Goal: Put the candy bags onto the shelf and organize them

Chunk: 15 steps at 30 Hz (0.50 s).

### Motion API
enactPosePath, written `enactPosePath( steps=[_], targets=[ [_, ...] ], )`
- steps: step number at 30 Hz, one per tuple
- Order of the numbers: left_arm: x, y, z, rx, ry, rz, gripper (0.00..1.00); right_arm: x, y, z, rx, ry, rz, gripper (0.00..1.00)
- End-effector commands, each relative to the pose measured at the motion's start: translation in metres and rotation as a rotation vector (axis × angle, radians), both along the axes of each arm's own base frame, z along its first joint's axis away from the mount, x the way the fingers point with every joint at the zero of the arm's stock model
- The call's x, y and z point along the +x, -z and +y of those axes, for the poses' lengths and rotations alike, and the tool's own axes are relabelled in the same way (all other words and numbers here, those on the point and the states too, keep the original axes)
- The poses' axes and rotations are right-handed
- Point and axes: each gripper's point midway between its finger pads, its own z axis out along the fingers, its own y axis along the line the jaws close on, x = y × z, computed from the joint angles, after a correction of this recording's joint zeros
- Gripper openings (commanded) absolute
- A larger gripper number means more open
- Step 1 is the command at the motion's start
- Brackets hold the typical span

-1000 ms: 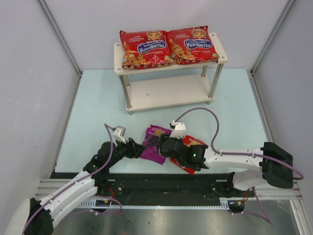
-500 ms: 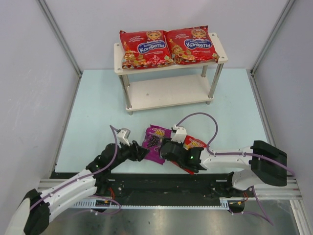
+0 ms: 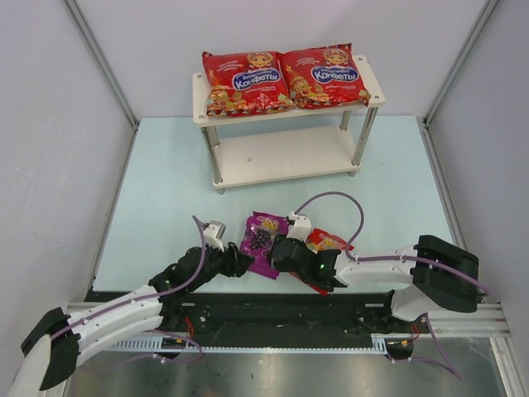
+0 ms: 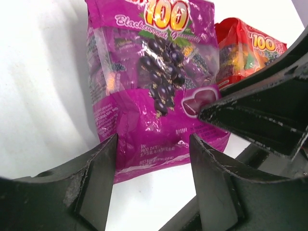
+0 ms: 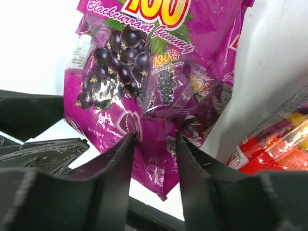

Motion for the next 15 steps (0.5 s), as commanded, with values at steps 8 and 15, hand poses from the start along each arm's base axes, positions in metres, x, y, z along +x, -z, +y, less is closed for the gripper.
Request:
enactPosePath(
  steps=[8, 15],
  targets=[
    [-0.007, -0.011, -0.026, -0.044, 0.064, 0.017, 0.42, 0.016, -0.008, -0.002, 0.007, 0.003, -0.062, 0.18],
    [-0.006, -0.026, -0.045, -0.053, 0.082, 0.002, 0.17, 0.026, -0.019, -0.005, -0.005, -0.034, -0.142, 0.01]
  ],
)
